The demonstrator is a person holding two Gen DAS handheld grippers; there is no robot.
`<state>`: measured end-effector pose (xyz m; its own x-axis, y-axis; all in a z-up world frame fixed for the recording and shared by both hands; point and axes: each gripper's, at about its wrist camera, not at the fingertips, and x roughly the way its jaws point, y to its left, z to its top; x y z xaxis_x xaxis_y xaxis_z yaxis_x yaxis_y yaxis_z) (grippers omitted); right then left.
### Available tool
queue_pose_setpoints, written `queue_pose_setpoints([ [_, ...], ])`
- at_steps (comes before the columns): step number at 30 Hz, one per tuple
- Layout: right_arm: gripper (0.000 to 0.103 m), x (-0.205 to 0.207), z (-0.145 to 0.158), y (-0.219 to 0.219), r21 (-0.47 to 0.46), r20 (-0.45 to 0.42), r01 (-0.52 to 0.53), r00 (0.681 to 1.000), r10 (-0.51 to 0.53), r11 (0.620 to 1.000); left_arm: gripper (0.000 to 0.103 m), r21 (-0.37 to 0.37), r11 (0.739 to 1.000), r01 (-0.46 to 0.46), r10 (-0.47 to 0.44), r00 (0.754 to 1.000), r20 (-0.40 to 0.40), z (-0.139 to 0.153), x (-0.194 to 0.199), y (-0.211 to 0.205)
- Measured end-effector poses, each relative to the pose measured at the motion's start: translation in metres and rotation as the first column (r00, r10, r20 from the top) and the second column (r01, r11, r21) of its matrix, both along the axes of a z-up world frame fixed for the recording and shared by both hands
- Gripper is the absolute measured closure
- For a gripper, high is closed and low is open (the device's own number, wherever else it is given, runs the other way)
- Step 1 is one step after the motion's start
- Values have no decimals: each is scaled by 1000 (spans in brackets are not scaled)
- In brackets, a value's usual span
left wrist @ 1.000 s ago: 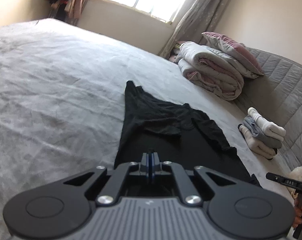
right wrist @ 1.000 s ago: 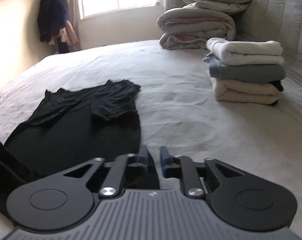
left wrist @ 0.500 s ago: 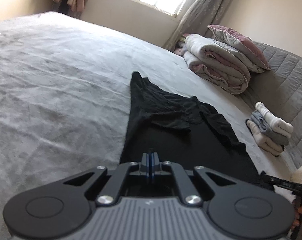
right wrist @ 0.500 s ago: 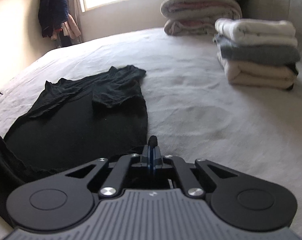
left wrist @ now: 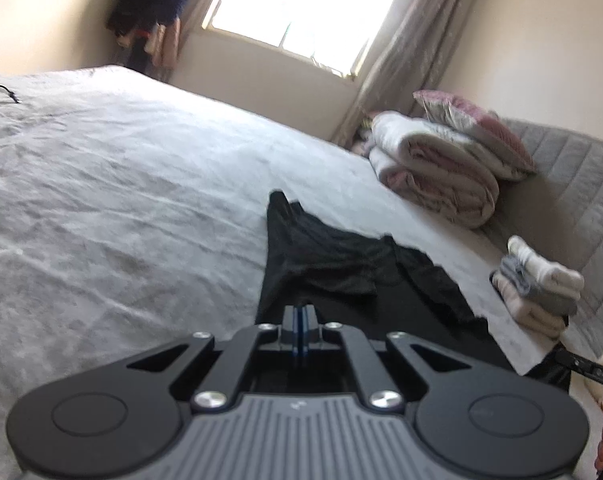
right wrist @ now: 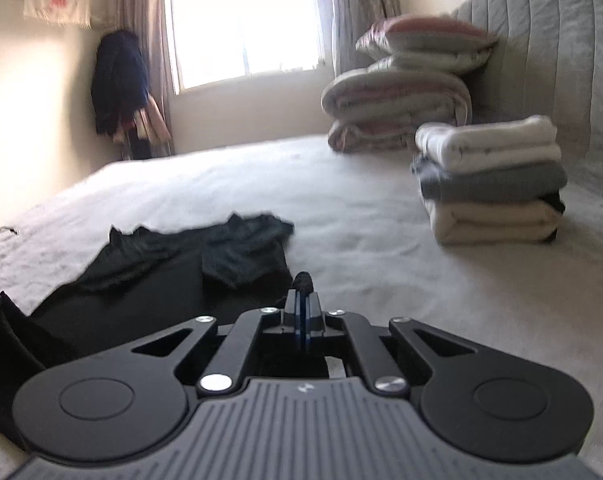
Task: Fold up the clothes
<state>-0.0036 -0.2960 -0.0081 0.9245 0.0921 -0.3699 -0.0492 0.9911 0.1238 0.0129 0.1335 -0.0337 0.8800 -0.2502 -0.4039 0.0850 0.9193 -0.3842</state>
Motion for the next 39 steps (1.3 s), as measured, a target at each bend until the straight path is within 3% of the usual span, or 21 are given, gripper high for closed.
queue_pose_setpoints([
  [3, 101, 4, -2, 0, -1, 4, 7, 1000, -7, 1000, 101, 5, 999, -35, 34, 999, 31, 1, -2, 1],
  [9, 98, 30, -26, 7, -41, -110, 13, 994, -17, 999, 100, 46, 998, -41, 44, 997, -69, -15, 21, -5],
  [10, 91, 32, -29, 8, -51, -126, 14, 992, -20, 999, 96, 60, 997, -42, 47, 996, -80, -17, 23, -8],
  [14, 88, 35, -29, 7, -64, -142, 29, 989, -38, 998, 74, 114, 992, -52, 61, 995, -78, -14, 22, -15],
  [17, 73, 29, -22, 12, -90, -110, 32, 993, -42, 995, 72, 158, 987, -20, 27, 999, -39, -10, 16, -23],
  [18, 62, 27, -19, 15, -98, -97, 28, 995, -38, 995, 72, 168, 986, -1, 6, 1000, -30, -8, 15, -26],
  [19, 60, 24, -17, 18, -109, -81, 23, 996, -31, 994, 71, 178, 984, 20, -15, 1000, -25, -8, 14, -30],
  [23, 60, 23, -12, 30, -139, -72, -19, 997, 9, 990, 69, 213, 971, 111, -104, 994, -43, -10, 11, -45],
  [28, 60, 34, -16, 42, -113, -112, -88, 991, 75, 990, 66, 259, 946, 193, -172, 980, -102, -18, 11, -60],
  [34, 60, 41, -17, 71, -133, -173, -215, 966, 191, 967, 65, 262, 942, 209, -178, 974, -139, -23, 11, -62],
  [39, 60, 51, -32, 84, -156, -296, -270, 930, 216, 950, 64, 272, 936, 221, -182, 970, -162, -26, 13, -63],
])
